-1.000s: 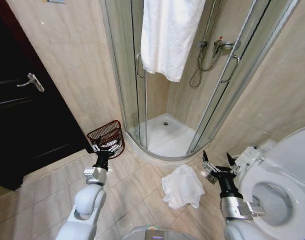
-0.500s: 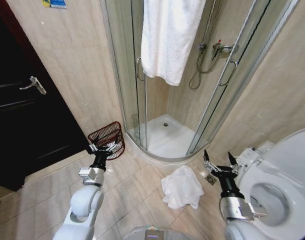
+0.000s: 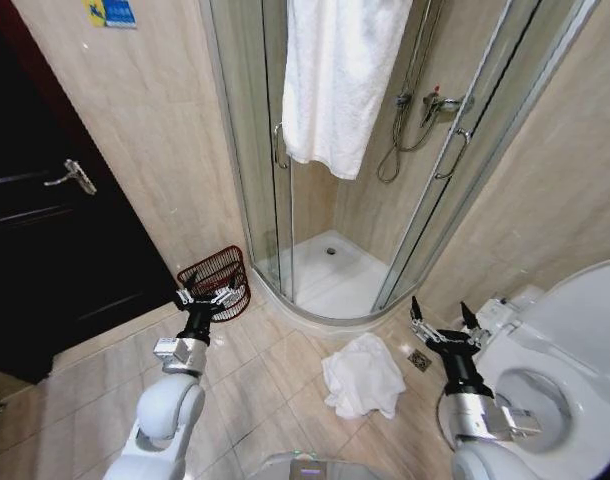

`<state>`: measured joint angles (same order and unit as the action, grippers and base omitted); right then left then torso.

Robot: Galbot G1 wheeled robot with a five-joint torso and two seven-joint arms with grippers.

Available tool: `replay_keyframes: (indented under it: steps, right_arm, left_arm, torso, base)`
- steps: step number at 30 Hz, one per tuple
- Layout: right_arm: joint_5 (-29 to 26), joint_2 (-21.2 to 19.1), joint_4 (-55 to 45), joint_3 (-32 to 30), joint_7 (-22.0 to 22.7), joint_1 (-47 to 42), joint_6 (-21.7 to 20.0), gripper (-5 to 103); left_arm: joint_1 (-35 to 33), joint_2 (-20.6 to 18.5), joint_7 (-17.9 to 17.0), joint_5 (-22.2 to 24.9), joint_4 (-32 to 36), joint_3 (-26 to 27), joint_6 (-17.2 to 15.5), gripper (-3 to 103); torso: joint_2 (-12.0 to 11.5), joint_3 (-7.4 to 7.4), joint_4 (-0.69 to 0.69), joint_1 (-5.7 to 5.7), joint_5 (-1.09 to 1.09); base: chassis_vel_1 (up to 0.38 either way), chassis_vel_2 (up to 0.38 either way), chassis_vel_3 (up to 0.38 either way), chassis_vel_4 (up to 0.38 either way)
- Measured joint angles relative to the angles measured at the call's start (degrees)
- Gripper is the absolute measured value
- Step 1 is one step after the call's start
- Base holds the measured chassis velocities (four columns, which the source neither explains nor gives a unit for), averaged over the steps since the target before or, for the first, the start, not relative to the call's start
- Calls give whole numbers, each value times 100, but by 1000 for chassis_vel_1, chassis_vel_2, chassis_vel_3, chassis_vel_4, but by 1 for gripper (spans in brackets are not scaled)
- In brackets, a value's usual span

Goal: Discard the used towel into the hamper.

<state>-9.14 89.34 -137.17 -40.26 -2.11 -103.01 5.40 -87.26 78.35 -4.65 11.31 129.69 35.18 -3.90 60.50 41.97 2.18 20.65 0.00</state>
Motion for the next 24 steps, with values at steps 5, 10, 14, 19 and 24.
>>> replay_keyframes:
  steps: [5, 10, 14, 19, 24]
  right_arm:
    - [39, -10, 9, -6, -22, 11, -10, 100]
    - [64, -16, 41, -5, -41, 13, -10, 100]
    - [22, -66, 88, -33, -45, 42, -10, 100]
    - [-26, -83, 89, -64, -45, 45, -10, 100]
    - [-72, -77, 78, -90, -43, 31, -10, 100]
  left_arm:
    - [2, -3, 12, 32, 5, 49, -2, 100]
    - [-2, 5, 25, 49, 7, 64, -2, 100]
    - [1, 37, 29, 41, 7, 59, -8, 100]
    - [8, 39, 36, 27, 7, 43, -24, 100]
    - [73, 38, 45, -3, 8, -34, -81, 100]
  torso:
    - [118, 64, 0, 53, 0]
    - [258, 139, 0, 116, 0]
    - [409, 221, 0, 187, 0]
    - [485, 264, 0, 220, 0]
    - [671, 366, 0, 304, 0]
  base:
    - [0, 0, 0, 0]
    - [0, 0, 0, 0]
    - [0, 0, 0, 0]
    - [0, 0, 0, 0]
    - [0, 0, 0, 0]
